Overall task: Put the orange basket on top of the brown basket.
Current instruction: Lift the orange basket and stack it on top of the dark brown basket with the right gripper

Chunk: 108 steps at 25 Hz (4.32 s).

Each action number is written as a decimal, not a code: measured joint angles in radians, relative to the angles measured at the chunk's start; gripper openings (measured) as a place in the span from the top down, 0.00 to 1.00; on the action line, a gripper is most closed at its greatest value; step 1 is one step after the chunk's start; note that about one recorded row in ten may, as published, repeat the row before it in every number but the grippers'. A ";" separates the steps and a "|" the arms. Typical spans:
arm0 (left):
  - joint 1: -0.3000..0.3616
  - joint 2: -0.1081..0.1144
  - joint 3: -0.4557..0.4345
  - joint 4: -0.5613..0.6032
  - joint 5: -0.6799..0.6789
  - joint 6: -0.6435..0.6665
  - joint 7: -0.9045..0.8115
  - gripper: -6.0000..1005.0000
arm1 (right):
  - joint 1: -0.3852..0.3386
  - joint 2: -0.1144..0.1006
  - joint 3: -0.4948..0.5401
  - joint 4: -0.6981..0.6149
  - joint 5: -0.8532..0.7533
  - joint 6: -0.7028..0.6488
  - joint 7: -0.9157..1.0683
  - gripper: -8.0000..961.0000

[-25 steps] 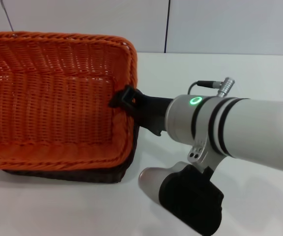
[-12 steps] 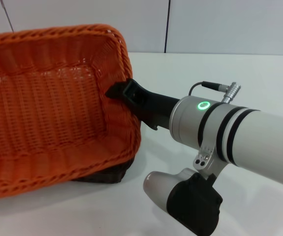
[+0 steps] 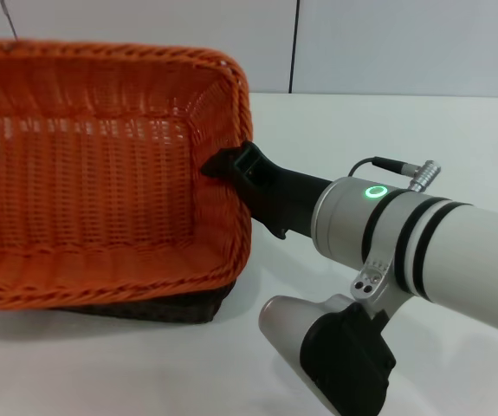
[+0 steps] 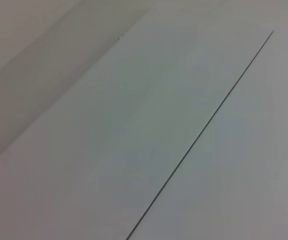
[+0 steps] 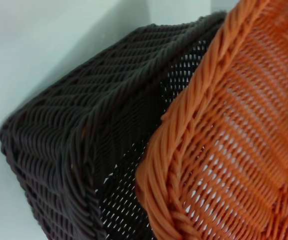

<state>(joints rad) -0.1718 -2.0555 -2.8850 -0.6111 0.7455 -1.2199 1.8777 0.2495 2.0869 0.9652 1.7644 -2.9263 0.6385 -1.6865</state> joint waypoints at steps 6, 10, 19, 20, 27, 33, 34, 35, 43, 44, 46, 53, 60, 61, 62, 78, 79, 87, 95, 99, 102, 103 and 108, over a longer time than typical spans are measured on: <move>0.001 0.001 0.003 0.004 0.001 -0.004 0.000 0.26 | -0.007 0.002 0.005 -0.004 -0.002 0.028 0.058 0.67; 0.003 0.001 0.003 0.009 0.007 -0.017 0.000 0.26 | 0.004 0.000 0.012 -0.011 -0.002 0.046 0.123 0.67; 0.007 0.002 0.009 0.013 0.007 -0.035 -0.011 0.27 | 0.123 -0.003 0.054 -0.076 0.001 0.079 0.238 0.66; 0.007 0.002 0.009 0.016 0.007 -0.036 -0.013 0.27 | 0.158 -0.003 0.049 -0.087 0.002 0.116 0.261 0.66; 0.011 0.002 0.003 0.027 0.006 -0.043 -0.021 0.27 | 0.194 -0.004 0.005 -0.089 0.003 0.172 0.286 0.67; 0.018 0.002 0.003 0.029 0.002 -0.048 -0.029 0.27 | 0.199 -0.006 -0.007 -0.062 0.003 0.213 0.284 0.67; 0.020 0.002 0.002 0.029 0.002 -0.050 -0.033 0.27 | 0.199 -0.006 -0.012 -0.057 0.002 0.225 0.279 0.67; 0.020 0.003 0.001 0.029 0.001 -0.051 -0.033 0.27 | 0.199 -0.007 -0.021 -0.045 0.002 0.247 0.269 0.67; 0.015 0.003 0.001 0.029 0.001 -0.050 -0.034 0.26 | 0.200 -0.012 -0.010 0.020 0.001 0.316 0.213 0.67; 0.015 0.003 0.001 0.029 0.001 -0.050 -0.034 0.26 | 0.205 -0.014 -0.006 0.022 0.001 0.317 0.211 0.67; 0.013 0.003 0.001 0.029 0.002 -0.050 -0.034 0.26 | 0.211 -0.015 -0.004 0.020 0.000 0.321 0.203 0.67; 0.010 0.002 0.001 0.052 -0.003 -0.060 -0.036 0.26 | 0.252 -0.010 0.007 -0.050 -0.001 0.326 0.207 0.67; 0.009 0.001 0.000 0.060 -0.007 -0.067 -0.036 0.27 | 0.286 -0.014 0.002 -0.065 0.001 0.313 0.165 0.67; 0.009 0.001 0.000 0.060 -0.007 -0.067 -0.036 0.26 | 0.286 -0.014 0.002 -0.065 0.001 0.313 0.165 0.67; 0.009 0.001 0.000 0.060 -0.007 -0.067 -0.036 0.26 | 0.283 -0.013 0.001 -0.058 0.001 0.313 0.151 0.67; 0.013 0.003 0.000 0.065 -0.011 -0.069 -0.048 0.26 | 0.311 -0.012 -0.020 -0.096 -0.002 0.345 0.211 0.67; 0.013 0.003 0.000 0.065 -0.011 -0.069 -0.048 0.26 | 0.319 -0.013 -0.016 -0.093 -0.002 0.348 0.218 0.67; 0.011 0.003 0.000 0.065 -0.011 -0.069 -0.051 0.26 | 0.319 -0.012 0.016 -0.070 0.000 0.357 0.217 0.67; 0.016 0.001 0.002 0.070 -0.011 -0.071 -0.060 0.26 | 0.338 -0.009 0.036 -0.038 0.004 0.480 0.230 0.67; 0.016 0.001 0.003 0.073 -0.011 -0.071 -0.060 0.26 | 0.343 -0.008 0.047 -0.034 0.005 0.491 0.232 0.67; 0.009 0.002 0.008 0.083 -0.007 -0.066 -0.060 0.26 | 0.352 -0.006 0.053 -0.014 0.007 0.520 0.239 0.67; 0.008 0.002 0.009 0.083 -0.006 -0.066 -0.060 0.26 | 0.356 -0.005 0.055 0.001 0.007 0.540 0.245 0.67; 0.007 0.003 0.010 0.088 -0.003 -0.068 -0.060 0.26 | 0.394 -0.003 0.056 0.010 0.013 0.585 0.291 0.68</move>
<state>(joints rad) -0.1652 -2.0525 -2.8755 -0.5230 0.7428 -1.2876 1.8175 0.6437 2.0837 1.0209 1.7742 -2.9132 1.2239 -1.3951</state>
